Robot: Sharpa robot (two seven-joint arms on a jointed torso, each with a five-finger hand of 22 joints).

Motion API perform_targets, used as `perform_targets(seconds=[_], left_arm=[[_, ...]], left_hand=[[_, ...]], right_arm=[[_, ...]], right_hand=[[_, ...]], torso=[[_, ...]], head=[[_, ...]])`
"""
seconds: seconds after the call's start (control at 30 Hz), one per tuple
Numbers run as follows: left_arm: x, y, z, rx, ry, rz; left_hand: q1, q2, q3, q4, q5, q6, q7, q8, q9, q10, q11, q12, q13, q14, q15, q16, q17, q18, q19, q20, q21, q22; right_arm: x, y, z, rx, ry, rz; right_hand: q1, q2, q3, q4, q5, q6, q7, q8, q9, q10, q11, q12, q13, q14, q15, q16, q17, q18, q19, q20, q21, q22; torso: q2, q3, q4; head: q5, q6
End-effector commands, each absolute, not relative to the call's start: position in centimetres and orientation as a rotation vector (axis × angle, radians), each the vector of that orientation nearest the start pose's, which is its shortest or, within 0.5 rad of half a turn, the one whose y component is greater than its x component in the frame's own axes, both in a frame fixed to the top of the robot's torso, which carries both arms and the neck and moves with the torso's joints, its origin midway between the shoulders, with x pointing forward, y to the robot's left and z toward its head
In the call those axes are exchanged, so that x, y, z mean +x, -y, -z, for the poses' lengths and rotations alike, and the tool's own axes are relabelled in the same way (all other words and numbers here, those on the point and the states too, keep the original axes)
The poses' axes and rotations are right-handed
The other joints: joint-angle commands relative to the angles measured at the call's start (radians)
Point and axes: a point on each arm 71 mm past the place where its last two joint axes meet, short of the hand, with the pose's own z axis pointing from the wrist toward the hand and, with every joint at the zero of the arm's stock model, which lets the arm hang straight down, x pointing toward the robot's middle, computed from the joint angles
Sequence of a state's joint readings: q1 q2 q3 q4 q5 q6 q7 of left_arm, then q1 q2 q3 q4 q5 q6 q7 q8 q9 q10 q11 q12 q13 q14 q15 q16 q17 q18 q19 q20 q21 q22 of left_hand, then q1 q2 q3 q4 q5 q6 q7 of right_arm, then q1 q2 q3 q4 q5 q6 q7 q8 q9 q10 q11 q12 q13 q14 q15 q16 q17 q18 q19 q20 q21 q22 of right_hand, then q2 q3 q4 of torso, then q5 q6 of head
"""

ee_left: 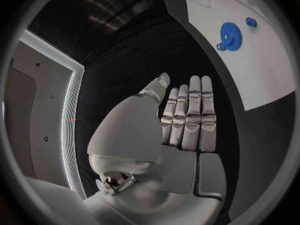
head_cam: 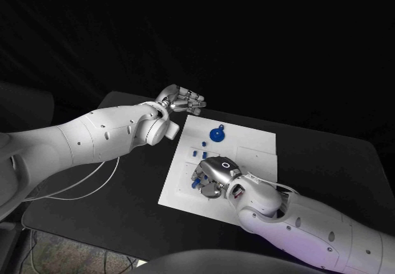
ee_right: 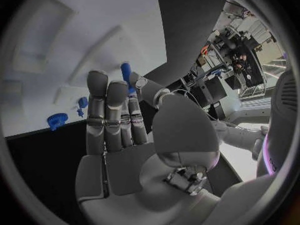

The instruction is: Assemble the parts on the task board

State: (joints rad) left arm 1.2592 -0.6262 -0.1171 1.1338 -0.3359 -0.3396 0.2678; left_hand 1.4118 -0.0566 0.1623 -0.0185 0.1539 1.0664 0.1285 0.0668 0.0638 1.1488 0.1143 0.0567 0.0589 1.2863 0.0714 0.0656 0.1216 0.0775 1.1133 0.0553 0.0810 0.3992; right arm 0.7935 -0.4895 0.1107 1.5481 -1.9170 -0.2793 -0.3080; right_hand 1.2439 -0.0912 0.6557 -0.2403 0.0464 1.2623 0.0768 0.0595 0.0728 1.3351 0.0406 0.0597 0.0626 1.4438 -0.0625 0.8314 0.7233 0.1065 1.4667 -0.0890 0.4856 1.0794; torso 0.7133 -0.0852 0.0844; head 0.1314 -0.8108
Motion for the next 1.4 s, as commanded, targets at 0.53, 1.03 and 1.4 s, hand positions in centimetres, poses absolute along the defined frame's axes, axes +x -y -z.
perform_targets(seconds=[0.53,1.03,1.4], left_arm=[[55.7,-21.1,19.5,-0.799,-1.544,1.187],[55.7,-21.0,19.6,-0.799,-1.55,1.189],[55.7,-21.0,19.6,-0.799,-1.558,1.192]], left_hand=[[-0.002,0.005,0.001,0.007,-0.004,-0.003,0.005,-0.004,0.0,-0.006,0.001,0.001,-0.001,0.0,0.002,-0.003,0.002,-0.012,0.003,0.0,-0.006,-0.005],[-0.002,0.005,0.0,0.008,-0.004,-0.005,0.006,-0.005,0.0,-0.007,0.002,0.002,-0.001,-0.001,0.003,-0.003,0.002,-0.012,0.003,0.001,-0.006,-0.007],[-0.001,0.005,0.0,0.008,-0.003,-0.006,0.007,-0.004,0.0,-0.008,0.002,0.002,-0.001,0.0,0.002,-0.003,0.002,-0.012,0.004,0.001,-0.005,-0.008]], right_arm=[[38.3,2.5,28.8,-0.396,-1.72,-0.731],[37.2,0.9,30.1,-0.442,-1.724,-0.665],[37.1,0.4,30.3,-0.418,-1.72,-0.673]], right_hand=[[-0.005,0.01,0.001,-0.007,0.003,0.005,0.0,0.005,0.009,0.027,-0.021,0.003,0.002,-0.002,-0.008,-0.004,0.001,0.011,0.037,-0.006,-0.005,0.007],[-0.011,0.002,0.021,-0.011,0.004,0.002,0.002,0.005,0.01,0.022,-0.019,0.003,0.002,-0.006,-0.005,-0.009,-0.002,0.014,0.032,-0.003,-0.02,0.014],[-0.036,-0.03,0.03,0.006,0.051,-0.022,0.007,0.004,0.007,-0.002,-0.013,0.003,0.002,-0.006,-0.001,-0.011,-0.01,0.016,0.036,0.002,0.011,0.046]], torso=[[0.0,-0.0001,-0.0007],[0.0,-0.0014,0.0011],[0.0,-0.0008,0.0004]], head=[[-0.003,-0.001],[-0.012,0.003],[-0.011,0.002]])
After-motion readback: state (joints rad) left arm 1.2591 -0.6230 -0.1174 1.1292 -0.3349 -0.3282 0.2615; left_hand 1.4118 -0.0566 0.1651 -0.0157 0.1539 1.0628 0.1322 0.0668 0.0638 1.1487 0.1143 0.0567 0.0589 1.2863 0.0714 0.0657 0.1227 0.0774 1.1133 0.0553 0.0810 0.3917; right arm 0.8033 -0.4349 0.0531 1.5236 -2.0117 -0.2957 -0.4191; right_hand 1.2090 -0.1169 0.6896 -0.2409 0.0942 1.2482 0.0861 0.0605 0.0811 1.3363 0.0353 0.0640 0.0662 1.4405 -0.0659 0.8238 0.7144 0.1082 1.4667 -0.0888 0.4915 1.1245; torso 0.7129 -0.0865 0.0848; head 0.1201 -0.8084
